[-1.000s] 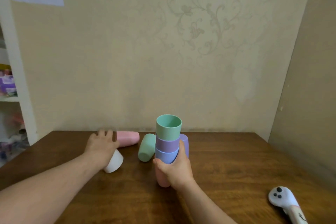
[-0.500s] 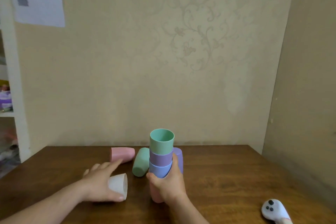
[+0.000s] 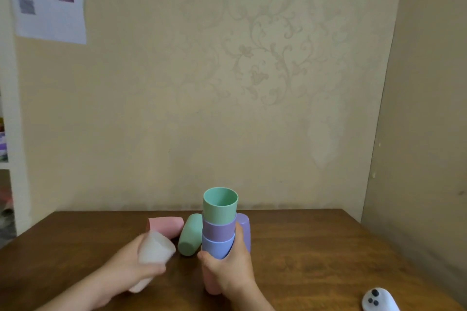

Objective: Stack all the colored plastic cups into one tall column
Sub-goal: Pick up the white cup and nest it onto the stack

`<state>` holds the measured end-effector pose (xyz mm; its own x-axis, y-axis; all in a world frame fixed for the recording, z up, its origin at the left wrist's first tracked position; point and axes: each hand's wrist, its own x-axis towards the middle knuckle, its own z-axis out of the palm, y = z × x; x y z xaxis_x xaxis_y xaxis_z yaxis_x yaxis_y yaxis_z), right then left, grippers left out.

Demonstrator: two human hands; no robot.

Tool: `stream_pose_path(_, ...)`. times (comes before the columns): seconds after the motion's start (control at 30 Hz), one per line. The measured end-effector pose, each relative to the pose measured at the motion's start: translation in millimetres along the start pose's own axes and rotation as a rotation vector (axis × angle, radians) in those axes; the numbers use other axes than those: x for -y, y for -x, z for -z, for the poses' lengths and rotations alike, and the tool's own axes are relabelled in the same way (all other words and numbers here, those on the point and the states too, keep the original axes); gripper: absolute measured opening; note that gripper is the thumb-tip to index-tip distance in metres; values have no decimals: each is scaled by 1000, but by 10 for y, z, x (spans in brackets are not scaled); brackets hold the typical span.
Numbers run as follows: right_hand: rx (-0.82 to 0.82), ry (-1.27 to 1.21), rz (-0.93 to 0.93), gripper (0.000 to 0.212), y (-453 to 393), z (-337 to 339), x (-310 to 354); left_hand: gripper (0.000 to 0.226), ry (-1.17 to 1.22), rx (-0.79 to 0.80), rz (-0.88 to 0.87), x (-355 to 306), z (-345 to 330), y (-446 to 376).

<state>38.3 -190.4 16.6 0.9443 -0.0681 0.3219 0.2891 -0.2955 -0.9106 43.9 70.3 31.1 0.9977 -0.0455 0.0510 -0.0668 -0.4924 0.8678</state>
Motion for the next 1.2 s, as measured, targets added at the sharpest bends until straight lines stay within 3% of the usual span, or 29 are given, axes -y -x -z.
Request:
stream_pose_path(0.13,5,-3,10,99,-5,7,9,71,554,-275,-85,-535,54,-126)
stream_pose_path(0.23,17,-5,-2,101,-10,2,28,42,784,-299,-206,-1267,130,-182)
stream_pose_path(0.3,23,-9,-7,101,-12,3,27,45,787,-250,-293,-1647,145,-197)
stream_pose_path(0.4,20,-6,-5,102,-13,3,21,82,647,-193,-401,-1955,81,-185)
stream_pose_path(0.47,19,-6,1,101,-8,4,12,91,517,-184,-415,-2011,-44,-182)
stream_pose_path(0.67,10,9,-5,96,3,6,16,57,427,-96,-324,-1728,-573,-185)
stream_pose_path(1.0,9,37,-58,86,83,-65,-67,61,373,-82,-310,-1487,-789,-235)
stream_pose_path(1.2,2,11,-46,78,40,-36,-5,75,516,-11,-253,-1332,-872,-286)
